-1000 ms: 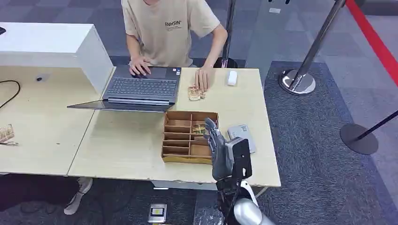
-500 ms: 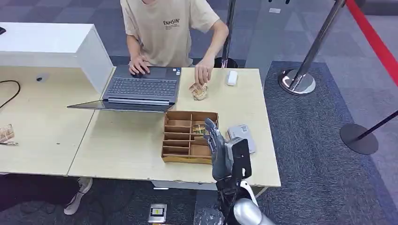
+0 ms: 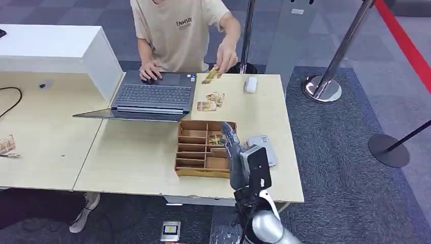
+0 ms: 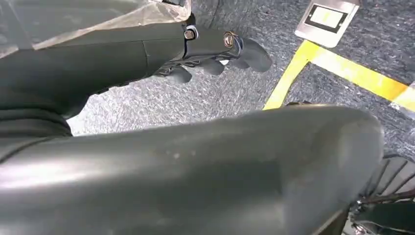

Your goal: Pass the card to the sensor for recognition and then transmit it.

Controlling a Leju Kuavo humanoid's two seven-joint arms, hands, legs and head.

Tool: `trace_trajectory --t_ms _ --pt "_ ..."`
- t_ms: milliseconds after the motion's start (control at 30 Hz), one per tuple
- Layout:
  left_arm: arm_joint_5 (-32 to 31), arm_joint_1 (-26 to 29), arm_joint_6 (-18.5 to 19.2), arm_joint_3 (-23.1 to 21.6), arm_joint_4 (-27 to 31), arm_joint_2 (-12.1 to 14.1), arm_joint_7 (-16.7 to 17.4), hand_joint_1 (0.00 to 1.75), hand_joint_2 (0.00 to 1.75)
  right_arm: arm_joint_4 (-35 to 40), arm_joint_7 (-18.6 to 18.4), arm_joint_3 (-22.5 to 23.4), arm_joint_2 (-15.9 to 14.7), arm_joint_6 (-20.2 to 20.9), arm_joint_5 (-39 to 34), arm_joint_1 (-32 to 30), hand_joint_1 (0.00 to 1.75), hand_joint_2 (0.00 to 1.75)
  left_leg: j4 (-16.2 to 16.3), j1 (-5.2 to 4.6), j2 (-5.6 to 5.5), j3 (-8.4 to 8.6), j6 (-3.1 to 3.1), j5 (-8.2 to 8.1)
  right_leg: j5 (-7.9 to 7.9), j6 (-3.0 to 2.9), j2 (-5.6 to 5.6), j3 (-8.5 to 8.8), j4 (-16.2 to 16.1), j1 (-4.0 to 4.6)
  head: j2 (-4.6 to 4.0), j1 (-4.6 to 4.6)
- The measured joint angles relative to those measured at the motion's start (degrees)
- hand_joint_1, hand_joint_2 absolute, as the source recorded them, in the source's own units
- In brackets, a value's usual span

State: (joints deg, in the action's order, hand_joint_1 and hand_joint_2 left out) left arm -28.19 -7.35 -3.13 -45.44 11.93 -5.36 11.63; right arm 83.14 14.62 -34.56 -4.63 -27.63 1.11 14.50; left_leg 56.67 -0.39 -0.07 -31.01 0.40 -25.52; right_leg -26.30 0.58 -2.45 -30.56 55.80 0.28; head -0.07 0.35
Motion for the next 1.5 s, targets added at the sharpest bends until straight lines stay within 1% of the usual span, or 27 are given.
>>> trace_trajectory --t_ms 133,200,300,333,367,433,500,567,667,733,833,900,1167,1300,1333,1500 --pt "-0.3 0.0 0.3 0.0 0.0 0.0 0.0 0.00 0.00 1.2 -2.4 0.7 -0.2 1.9 1.8 2.2 0.00 0.00 0.0 0.00 0.01 0.01 0.00 0.00 0.00 0.00 0.00 0.00 0.0 0.00 0.00 0.00" --pt "-0.4 0.0 0.3 0.0 0.0 0.0 0.0 0.00 0.00 1.7 -2.8 1.2 -0.3 2.0 2.0 2.9 0.00 0.00 0.0 0.00 0.00 0.00 0.00 0.00 0.00 0.00 0.00 0.00 0.0 0.00 0.00 0.00" --pt "-0.8 -0.1 0.7 -0.1 0.0 0.0 0.0 0.00 0.00 2.4 -3.6 1.5 -0.7 2.0 4.6 4.3 0.00 0.00 0.0 -0.01 0.01 -0.01 0.00 0.00 0.00 0.00 0.02 -0.01 0.0 0.00 0.00 0.00" --pt "-0.8 -0.1 0.9 -0.1 0.0 0.0 0.0 0.00 0.00 2.7 -5.1 1.5 -0.9 1.8 7.1 5.2 0.00 1.75 0.0 -0.01 0.03 0.00 0.00 0.00 0.00 0.00 0.02 -0.01 0.0 -0.01 0.00 0.02" --pt "-1.0 -0.1 0.9 -0.2 0.0 0.0 0.0 0.00 0.00 2.8 -7.5 1.6 -1.3 1.1 11.5 6.3 0.00 1.75 0.0 -0.01 0.04 -0.01 0.00 0.00 0.00 0.00 0.03 -0.01 0.0 -0.01 0.00 0.00" --pt "-1.1 -0.1 1.1 -0.3 0.0 0.0 0.2 0.00 0.00 2.8 -12.4 1.6 -2.2 -0.3 23.6 9.3 0.00 1.75 0.0 -0.01 0.03 0.00 0.00 0.00 0.00 0.00 0.02 -0.01 0.0 -0.01 0.00 0.02" --pt "-1.1 -0.1 1.3 -0.3 0.0 0.0 0.5 0.00 0.00 2.4 -17.0 1.5 -3.0 -1.5 38.0 12.4 0.00 1.75 0.0 -0.01 0.03 0.00 0.00 0.00 0.01 0.00 0.02 -0.01 0.0 -0.01 0.00 0.00" --pt "-1.2 -0.2 1.5 -0.3 0.0 0.0 0.9 0.00 0.00 1.6 -20.6 1.3 -3.6 -2.6 52.6 15.1 0.00 1.75 0.0 -0.01 0.03 0.01 0.00 0.00 0.01 0.00 0.02 -0.01 0.0 -0.01 0.00 0.02" --pt "-1.2 -0.2 1.7 -0.3 0.0 0.0 0.9 0.00 0.00 -0.1 -23.4 0.9 -4.4 -5.3 69.8 17.0 0.00 1.75 0.0 -0.01 0.00 0.00 0.00 0.00 0.01 0.00 0.01 -0.01 0.0 -0.01 0.00 0.00" --pt "-1.2 -0.4 1.8 -0.4 0.0 0.0 0.9 0.00 0.00 -1.5 -24.4 0.5 -4.9 -6.8 77.7 17.8 0.00 1.75 0.0 -0.01 0.01 -0.01 0.00 0.00 0.00 0.00 0.02 -0.01 0.0 -0.01 0.00 0.00" --pt "-1.3 -0.8 2.0 -0.4 0.0 0.0 0.9 0.00 0.00 -3.3 -24.3 -0.2 -5.4 -7.7 83.8 18.5 0.00 1.75 0.0 -0.01 -0.01 -0.03 0.01 -0.01 0.00 0.00 0.01 -0.01 0.0 -0.01 0.00 0.02" --pt "-1.4 -0.9 2.1 -0.4 0.0 0.0 0.9 0.00 0.00 -4.8 -23.5 -1.0 -5.9 -7.6 86.4 19.1 0.00 1.75 0.0 -0.01 0.00 -0.03 0.01 -0.01 0.00 0.00 0.02 -0.02 0.0 0.00 0.00 0.00" --pt "-1.6 -1.1 2.3 -0.4 0.0 -0.1 0.8 0.00 0.00 -9.2 -19.3 -4.9 -7.8 -6.3 86.7 20.9 0.00 1.75 0.0 -0.01 -0.01 -0.03 0.01 -0.01 0.00 0.00 0.01 -0.01 0.0 -0.01 0.00 0.00" --pt "-1.7 -1.2 2.3 -0.4 0.0 -0.1 0.7 0.00 0.00 -10.7 -18.5 -6.9 -8.6 -5.8 86.2 21.2 0.00 1.75 0.0 -0.01 0.00 -0.03 0.01 -0.01 0.00 0.00 0.01 -0.02 0.0 -0.01 0.00 0.02" --pt "-1.7 -1.2 2.3 -0.4 0.0 -0.1 0.7 0.00 0.00 -11.1 -18.5 -7.4 -8.7 -5.6 86.0 21.2 1.73 1.75 0.0 -0.01 -0.01 -0.03 0.01 -0.02 0.00 0.00 0.01 -0.02 0.0 -0.01 0.00 0.02" --pt "-1.8 -1.3 2.3 -0.4 0.0 -0.2 0.7 0.00 0.00 -12.4 -17.9 -9.1 -9.1 -5.0 83.3 21.4 1.75 1.75 0.0 -0.01 0.00 -0.03 0.02 -0.02 0.00 0.00 0.01 -0.02 0.0 -0.01 0.00 0.00"
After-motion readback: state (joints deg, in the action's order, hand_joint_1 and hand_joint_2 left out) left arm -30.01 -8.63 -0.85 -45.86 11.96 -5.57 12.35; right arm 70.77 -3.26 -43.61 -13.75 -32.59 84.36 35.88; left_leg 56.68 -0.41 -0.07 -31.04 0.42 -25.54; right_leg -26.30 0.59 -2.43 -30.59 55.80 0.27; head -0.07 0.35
